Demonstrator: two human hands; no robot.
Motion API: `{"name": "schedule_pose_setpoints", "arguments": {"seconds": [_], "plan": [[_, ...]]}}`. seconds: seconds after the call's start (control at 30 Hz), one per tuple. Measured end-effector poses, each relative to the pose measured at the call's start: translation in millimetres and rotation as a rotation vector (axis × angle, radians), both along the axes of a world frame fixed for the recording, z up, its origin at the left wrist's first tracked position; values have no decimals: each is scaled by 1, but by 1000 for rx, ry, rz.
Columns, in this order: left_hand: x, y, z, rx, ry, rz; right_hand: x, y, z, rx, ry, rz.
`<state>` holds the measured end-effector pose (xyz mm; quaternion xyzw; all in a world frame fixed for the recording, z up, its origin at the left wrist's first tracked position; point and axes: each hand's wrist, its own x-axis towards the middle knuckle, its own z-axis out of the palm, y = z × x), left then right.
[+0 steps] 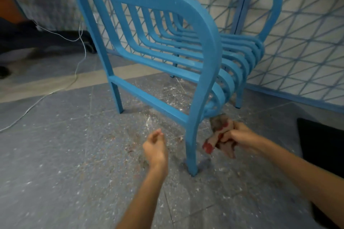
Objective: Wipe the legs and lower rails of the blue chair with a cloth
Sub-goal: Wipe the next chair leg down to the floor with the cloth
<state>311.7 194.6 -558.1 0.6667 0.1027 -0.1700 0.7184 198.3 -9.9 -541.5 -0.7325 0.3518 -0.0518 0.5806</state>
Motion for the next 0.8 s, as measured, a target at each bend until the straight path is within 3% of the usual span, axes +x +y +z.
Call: {"name": "schedule_pose_setpoints", "arguments": {"seconds": [0.1,0.3,0.37,0.5,0.67,0.8], "plan": [[-39,-16,10,61,-266,-54,1,-23,13,229,-159,-182],[-49,-41,38,283,-702,-168,10,-21,43,676,-490,-198],[-45,-44,44,359,-802,-151,12,-21,36,742,-494,-290],[-48,-47,50,411,-873,-130,15,-25,18,776,-398,-386],[-50,-49,50,426,-873,-112,28,-35,28,836,-458,-421],[-42,-44,53,517,-944,-143,39,-39,28,840,-394,-460]]}}
